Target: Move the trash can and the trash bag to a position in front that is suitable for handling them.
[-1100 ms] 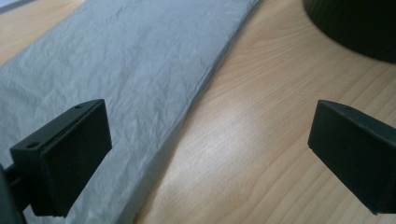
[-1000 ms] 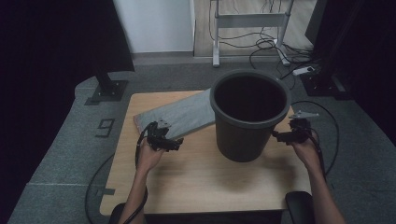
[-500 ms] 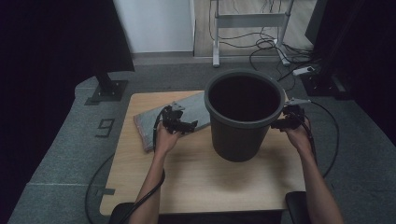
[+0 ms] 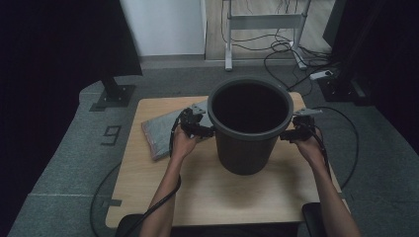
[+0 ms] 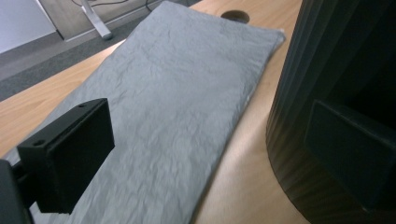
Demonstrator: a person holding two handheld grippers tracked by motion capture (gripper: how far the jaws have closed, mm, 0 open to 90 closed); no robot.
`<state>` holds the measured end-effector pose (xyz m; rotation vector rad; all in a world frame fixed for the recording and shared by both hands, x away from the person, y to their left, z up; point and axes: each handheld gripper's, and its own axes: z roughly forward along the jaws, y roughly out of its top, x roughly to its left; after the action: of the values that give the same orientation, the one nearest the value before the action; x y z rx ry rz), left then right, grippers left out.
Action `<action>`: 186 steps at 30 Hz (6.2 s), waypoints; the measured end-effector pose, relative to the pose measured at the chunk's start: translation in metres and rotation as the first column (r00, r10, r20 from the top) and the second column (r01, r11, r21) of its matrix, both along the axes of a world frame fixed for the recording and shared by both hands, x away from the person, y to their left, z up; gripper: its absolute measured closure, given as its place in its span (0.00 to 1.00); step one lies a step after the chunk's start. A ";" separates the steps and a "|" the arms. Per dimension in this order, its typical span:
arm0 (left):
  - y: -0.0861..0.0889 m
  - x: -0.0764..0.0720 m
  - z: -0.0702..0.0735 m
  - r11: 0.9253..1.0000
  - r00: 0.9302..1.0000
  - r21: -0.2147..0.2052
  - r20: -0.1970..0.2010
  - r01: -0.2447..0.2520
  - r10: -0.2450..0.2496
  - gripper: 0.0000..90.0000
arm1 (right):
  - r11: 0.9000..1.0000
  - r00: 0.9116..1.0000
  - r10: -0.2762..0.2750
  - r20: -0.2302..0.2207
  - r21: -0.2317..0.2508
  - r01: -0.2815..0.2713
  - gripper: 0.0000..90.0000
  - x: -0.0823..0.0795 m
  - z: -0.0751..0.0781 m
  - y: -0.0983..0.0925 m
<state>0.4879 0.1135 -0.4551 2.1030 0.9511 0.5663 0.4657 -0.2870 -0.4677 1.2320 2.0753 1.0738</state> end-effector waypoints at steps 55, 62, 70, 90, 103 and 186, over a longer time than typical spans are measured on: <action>0.162 -0.001 -0.091 0.959 0.936 0.046 -0.208 -0.279 0.282 0.00 | 0.986 0.951 0.158 -0.266 -0.011 -0.167 0.00 -0.062 -0.069 0.025; 0.147 0.000 -0.091 0.988 0.967 0.037 -0.204 -0.149 0.154 0.02 | 0.987 0.951 0.153 -0.269 -0.001 -0.159 0.00 -0.062 -0.068 0.023; 0.119 0.008 -0.091 0.995 0.973 0.050 -0.214 -0.081 0.090 0.00 | 0.992 0.965 0.119 -0.233 -0.009 -0.125 0.00 -0.062 -0.061 0.012; 0.164 -0.090 -0.078 0.976 0.965 0.043 -0.148 -0.212 0.216 0.00 | 0.989 0.971 -0.119 -0.206 -0.105 0.099 0.00 0.038 -0.065 0.007; 0.161 -0.105 -0.092 0.984 0.963 0.048 -0.200 -0.172 0.178 0.00 | 0.985 0.964 -0.167 -0.208 -0.085 0.153 0.00 0.001 -0.085 -0.007; 0.177 -0.109 -0.092 0.984 0.961 0.041 -0.212 -0.171 0.176 0.00 | 0.997 0.958 -0.071 -0.277 -0.050 0.060 0.13 -0.013 -0.069 -0.043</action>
<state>0.3787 0.2902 -0.5468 2.1448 1.2662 0.4433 0.4527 -0.3303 -0.5369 1.4926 2.2312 0.8630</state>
